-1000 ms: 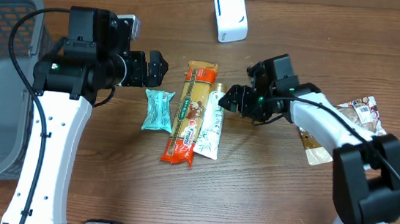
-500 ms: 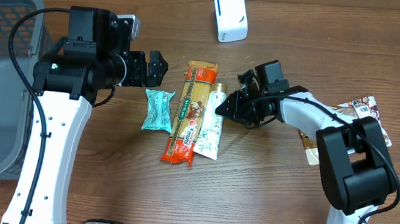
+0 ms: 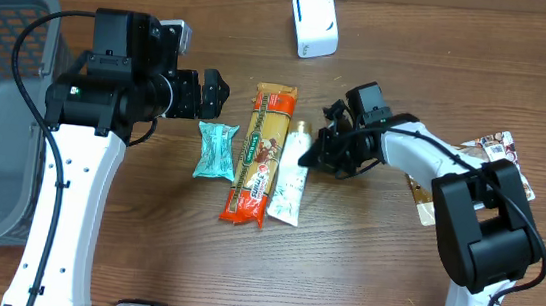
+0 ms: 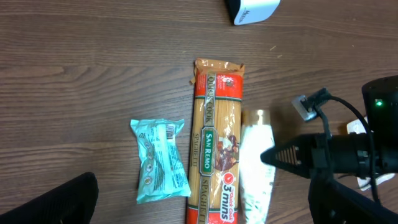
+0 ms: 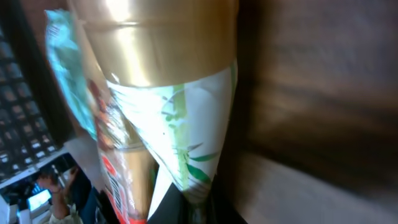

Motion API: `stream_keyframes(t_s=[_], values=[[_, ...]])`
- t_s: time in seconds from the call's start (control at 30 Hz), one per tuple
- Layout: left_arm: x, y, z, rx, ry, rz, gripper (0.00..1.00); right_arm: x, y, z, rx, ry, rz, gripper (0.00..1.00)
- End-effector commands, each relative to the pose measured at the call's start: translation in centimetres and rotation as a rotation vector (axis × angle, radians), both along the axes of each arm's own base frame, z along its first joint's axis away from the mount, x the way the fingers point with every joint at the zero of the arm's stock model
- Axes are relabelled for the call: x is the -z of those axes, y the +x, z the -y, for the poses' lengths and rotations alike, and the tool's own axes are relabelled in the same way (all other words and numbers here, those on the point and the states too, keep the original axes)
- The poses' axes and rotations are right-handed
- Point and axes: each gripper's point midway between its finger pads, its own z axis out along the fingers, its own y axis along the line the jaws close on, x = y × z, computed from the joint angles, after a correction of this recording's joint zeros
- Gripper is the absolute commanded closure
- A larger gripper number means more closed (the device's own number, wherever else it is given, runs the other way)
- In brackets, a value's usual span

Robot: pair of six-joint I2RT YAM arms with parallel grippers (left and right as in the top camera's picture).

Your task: Scan the item barcode

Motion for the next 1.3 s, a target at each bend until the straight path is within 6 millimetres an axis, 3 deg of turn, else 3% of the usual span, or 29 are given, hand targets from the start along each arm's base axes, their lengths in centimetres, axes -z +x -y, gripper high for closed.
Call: stream_keyframes(t_s=[0.0,0.2,0.33,0.5,0.63,0.8,0.87,0.97,1.13,1.27], values=[[-0.1,0.0,0.5,0.026,0.004,0.005,0.01,-2.6,2.3,2.7,0.049,-0.193,0.123,0.96],[-0.1,0.0,0.5,0.026,0.004,0.005,0.0,-7.0,1.5,10.2,0.149,-0.791,0.196,0.96],[-0.1,0.0,0.5,0.026,0.004,0.005,0.0,-6.9,-0.3,12.4,0.126,-1.05,0.209,0.96],[-0.1,0.0,0.5,0.026,0.004,0.005,0.0,-3.2,-1.8,11.4,0.009,-1.139,0.145,0.92],[-0.1,0.0,0.5,0.026,0.004,0.005,0.0,-1.2,-2.4,9.3,-0.037,-1.095,0.122,0.66],[-0.1,0.0,0.5,0.026,0.004,0.005,0.01,-0.8,-2.4,6.5,-0.092,-0.996,0.156,0.22],[-0.1,0.0,0.5,0.027,0.004,0.006,0.0,-0.8,-2.5,6.0,-0.092,-0.972,0.146,0.13],[-0.1,0.0,0.5,0.026,0.004,0.005,0.0,-1.7,-2.0,6.0,-0.068,-0.928,0.122,0.11],[-0.1,0.0,0.5,0.026,0.004,0.005,0.0,-6.3,-0.2,7.3,0.027,-0.87,0.168,0.12],[-0.1,0.0,0.5,0.026,0.004,0.005,0.0,-9.6,-0.6,7.7,0.006,-0.796,0.211,0.13]])
